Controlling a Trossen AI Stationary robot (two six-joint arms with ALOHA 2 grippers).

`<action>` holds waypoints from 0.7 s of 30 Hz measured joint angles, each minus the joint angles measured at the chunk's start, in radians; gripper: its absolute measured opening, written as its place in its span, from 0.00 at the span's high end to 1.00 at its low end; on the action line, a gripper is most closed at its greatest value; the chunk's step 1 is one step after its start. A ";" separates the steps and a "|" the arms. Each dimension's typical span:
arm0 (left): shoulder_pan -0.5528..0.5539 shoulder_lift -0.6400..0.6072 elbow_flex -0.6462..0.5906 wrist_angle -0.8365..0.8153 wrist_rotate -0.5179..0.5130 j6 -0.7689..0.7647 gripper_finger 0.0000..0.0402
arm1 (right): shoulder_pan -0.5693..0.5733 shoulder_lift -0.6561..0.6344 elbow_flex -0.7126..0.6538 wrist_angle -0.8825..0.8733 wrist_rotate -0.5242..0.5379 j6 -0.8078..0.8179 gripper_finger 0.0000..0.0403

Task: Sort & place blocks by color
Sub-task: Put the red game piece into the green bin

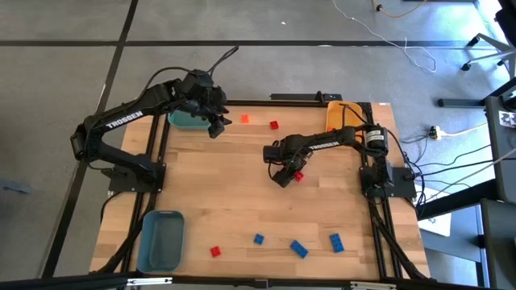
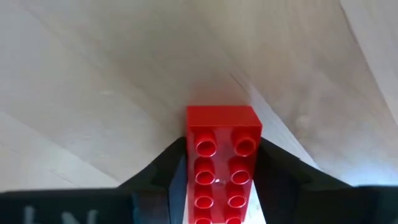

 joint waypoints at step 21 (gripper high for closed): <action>0.000 0.000 0.000 -0.154 0.098 0.216 0.49 | 0.000 0.000 0.467 -0.266 0.244 -0.425 0.65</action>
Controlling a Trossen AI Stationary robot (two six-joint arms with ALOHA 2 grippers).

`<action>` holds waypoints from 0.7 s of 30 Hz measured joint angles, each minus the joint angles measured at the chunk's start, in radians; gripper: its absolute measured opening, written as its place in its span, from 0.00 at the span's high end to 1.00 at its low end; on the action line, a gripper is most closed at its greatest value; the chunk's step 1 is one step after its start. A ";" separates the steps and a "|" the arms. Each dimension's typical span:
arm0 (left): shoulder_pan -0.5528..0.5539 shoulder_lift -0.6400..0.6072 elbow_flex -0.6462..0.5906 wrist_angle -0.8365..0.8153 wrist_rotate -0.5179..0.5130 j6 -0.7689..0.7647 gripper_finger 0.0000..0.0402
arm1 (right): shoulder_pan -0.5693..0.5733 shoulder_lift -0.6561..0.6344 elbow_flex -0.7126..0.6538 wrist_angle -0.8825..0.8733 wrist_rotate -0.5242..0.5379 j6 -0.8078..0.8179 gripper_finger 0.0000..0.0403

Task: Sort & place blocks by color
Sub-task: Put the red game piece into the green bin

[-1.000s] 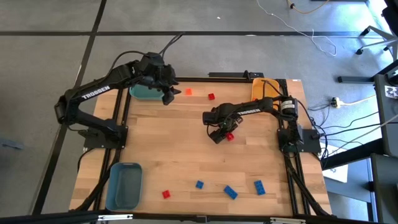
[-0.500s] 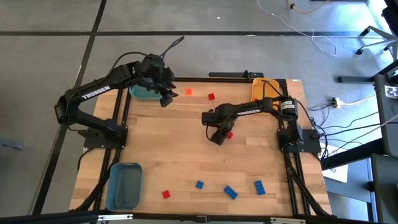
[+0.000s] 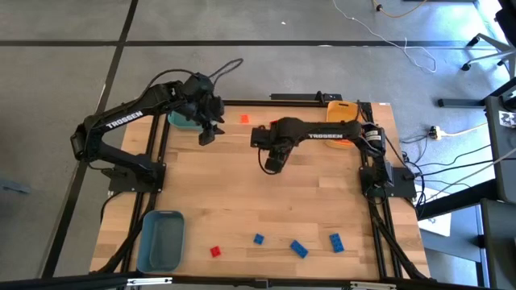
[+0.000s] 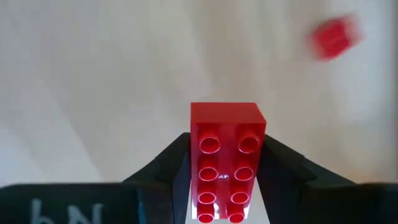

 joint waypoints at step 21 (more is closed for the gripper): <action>0.011 0.002 -0.085 0.332 0.105 -0.574 0.49 | 0.097 -0.003 0.207 0.007 0.488 -0.227 0.65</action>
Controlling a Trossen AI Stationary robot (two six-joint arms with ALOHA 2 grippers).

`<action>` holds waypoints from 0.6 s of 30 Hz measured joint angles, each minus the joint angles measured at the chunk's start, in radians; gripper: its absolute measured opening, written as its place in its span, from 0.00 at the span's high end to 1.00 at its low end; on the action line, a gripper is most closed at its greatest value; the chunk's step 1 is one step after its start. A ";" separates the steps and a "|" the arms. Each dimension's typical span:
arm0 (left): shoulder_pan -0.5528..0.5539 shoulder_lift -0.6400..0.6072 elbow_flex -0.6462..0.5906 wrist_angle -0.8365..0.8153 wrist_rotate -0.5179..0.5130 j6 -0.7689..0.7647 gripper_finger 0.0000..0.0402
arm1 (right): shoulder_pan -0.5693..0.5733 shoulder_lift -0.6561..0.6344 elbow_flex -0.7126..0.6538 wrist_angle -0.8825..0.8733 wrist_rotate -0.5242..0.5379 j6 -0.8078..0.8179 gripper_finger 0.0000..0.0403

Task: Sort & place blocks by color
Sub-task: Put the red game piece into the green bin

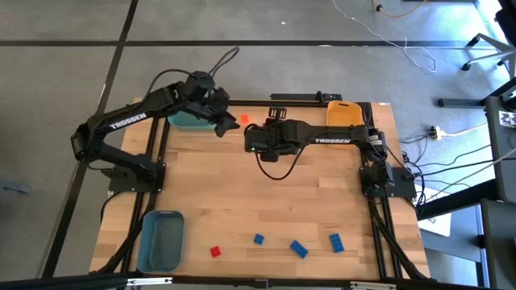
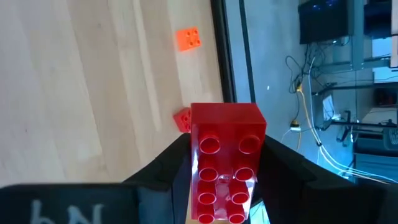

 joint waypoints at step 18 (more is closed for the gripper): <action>0.017 0.000 -0.265 0.573 0.223 -0.337 0.49 | 0.028 -0.002 0.164 -0.017 -0.085 -0.019 0.65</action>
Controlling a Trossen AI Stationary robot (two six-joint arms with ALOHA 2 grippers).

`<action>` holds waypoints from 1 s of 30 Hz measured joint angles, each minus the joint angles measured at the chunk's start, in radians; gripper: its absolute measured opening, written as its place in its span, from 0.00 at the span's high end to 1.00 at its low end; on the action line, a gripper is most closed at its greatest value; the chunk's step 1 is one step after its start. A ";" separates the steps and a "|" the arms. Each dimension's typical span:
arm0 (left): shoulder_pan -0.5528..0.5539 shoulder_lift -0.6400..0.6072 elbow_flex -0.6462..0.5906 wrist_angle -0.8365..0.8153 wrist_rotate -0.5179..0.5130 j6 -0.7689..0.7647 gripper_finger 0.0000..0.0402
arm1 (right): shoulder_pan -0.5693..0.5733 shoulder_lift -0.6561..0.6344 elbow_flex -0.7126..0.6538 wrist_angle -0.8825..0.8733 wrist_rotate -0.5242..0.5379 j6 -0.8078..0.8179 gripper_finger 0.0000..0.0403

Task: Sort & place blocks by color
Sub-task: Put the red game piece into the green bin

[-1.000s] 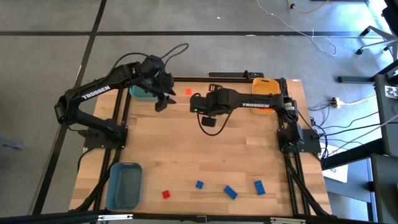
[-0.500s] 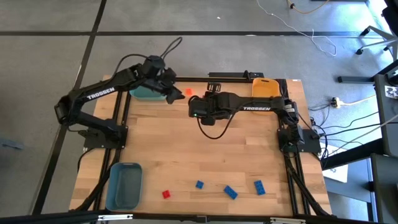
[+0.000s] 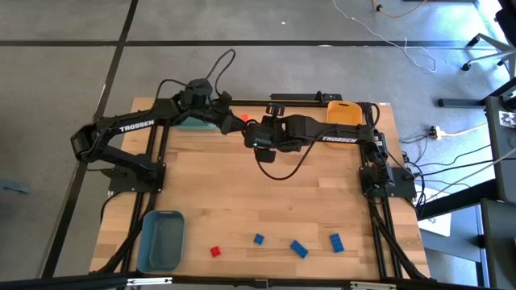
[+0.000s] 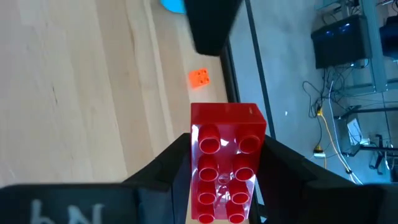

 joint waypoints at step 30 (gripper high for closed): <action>-0.129 0.039 -0.001 0.148 -0.235 -0.040 0.49 | 0.014 0.000 0.000 0.095 -0.002 -0.083 0.65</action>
